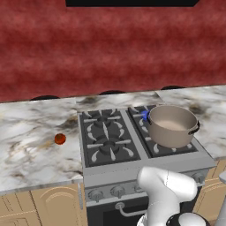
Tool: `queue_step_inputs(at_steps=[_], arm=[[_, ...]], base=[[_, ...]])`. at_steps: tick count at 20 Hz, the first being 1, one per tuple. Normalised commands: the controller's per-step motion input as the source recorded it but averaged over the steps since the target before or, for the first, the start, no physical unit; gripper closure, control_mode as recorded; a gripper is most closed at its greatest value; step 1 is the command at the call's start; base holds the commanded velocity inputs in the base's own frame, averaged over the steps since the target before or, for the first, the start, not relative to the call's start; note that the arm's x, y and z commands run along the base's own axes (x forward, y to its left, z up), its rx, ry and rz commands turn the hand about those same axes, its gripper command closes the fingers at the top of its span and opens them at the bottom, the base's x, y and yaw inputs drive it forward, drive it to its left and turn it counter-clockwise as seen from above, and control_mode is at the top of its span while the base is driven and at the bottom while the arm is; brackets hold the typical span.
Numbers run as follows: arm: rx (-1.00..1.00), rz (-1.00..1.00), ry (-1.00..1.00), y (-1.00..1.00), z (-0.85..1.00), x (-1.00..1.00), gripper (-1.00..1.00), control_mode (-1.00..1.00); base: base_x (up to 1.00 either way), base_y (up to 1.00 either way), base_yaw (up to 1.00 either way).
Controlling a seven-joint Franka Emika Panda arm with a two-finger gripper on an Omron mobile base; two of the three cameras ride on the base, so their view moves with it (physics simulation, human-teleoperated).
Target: Turn on the burner for the pot on the stove. Wait thirty seconds for the pot to heat up. Then add the tomato to the pot.
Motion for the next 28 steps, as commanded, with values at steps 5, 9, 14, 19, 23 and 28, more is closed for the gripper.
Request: queue_step_inputs(at_steps=[5,9,14,19,23,28], arm=[[0.0,0.0,0.0,0.0,0.0,0.0,1.0,-1.0],[0.0,0.0,0.0,0.0,0.0,0.0,1.0,-1.0],[0.0,0.0,0.0,0.0,0.0,0.0,1.0,-1.0],[0.0,0.0,0.0,0.0,0.0,0.0,1.0,-1.0],[0.0,0.0,0.0,0.0,0.0,0.0,1.0,-1.0],[0.0,0.0,0.0,0.0,0.0,0.0,1.0,-1.0]], base=[[0.0,0.0,0.0],[0.0,0.0,0.0],[0.0,0.0,0.0],[0.0,0.0,0.0],[0.0,0.0,0.0],[0.0,0.0,0.0]])
